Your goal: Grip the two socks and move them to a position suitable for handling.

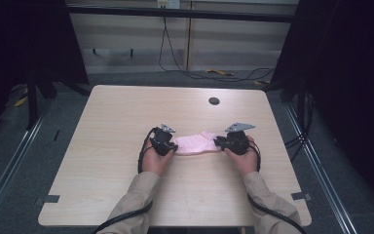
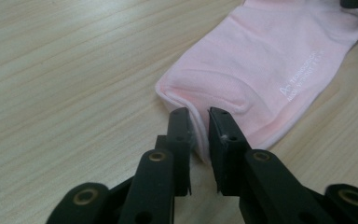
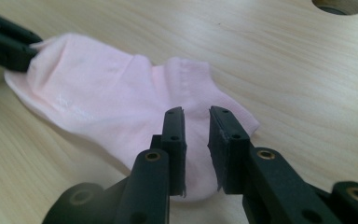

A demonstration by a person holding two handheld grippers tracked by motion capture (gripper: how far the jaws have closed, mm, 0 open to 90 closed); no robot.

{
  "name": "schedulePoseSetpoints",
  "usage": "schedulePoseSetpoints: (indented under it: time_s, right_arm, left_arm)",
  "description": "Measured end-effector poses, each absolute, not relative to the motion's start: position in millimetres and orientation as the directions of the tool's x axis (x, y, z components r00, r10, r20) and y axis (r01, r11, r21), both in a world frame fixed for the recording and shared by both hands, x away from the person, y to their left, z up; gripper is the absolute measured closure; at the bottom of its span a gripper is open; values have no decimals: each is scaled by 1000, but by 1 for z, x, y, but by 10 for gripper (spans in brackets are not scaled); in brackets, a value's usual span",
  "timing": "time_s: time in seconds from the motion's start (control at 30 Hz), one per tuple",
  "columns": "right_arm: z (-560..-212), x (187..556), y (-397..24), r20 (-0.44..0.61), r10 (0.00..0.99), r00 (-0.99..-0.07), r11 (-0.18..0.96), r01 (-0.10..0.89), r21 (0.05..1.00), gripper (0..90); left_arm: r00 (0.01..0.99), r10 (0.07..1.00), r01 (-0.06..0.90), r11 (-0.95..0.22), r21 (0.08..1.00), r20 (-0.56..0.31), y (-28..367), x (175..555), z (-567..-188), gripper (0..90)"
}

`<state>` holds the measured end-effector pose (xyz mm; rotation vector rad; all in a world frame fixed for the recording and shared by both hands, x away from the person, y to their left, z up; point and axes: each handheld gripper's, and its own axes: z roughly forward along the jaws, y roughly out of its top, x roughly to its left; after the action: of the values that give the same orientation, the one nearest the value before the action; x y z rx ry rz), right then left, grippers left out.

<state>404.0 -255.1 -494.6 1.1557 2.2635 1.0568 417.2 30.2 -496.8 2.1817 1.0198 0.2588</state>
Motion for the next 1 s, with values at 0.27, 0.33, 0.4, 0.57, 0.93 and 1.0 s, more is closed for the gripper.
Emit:
schedulePoseSetpoints:
  time_s: [0.27,0.33,0.4,0.57,0.93,1.0]
  right_arm:
    - [-503,398,-252,35,810,-586,365,550,751,856]
    - [-503,394,-248,-12,811,-585,391,526,756,862]
    - [-504,391,-246,-22,814,-581,393,522,757,863]
    - [-504,382,-245,-22,817,-576,387,520,762,862]
    - [-503,368,-245,0,834,-552,358,540,761,860]
    - [-503,366,-245,-2,835,-550,358,541,761,860]
  left_arm:
    - [680,728,585,-473,659,-81,24,417,-494,853]
    - [678,731,590,-480,649,-75,23,417,-493,868]
    - [677,732,592,-480,647,-78,23,418,-492,869]
    - [673,735,598,-474,646,-84,25,418,-491,876]
    - [686,724,574,-470,670,-80,22,413,-471,878]
    - [691,719,568,-476,671,-75,21,413,-468,879]
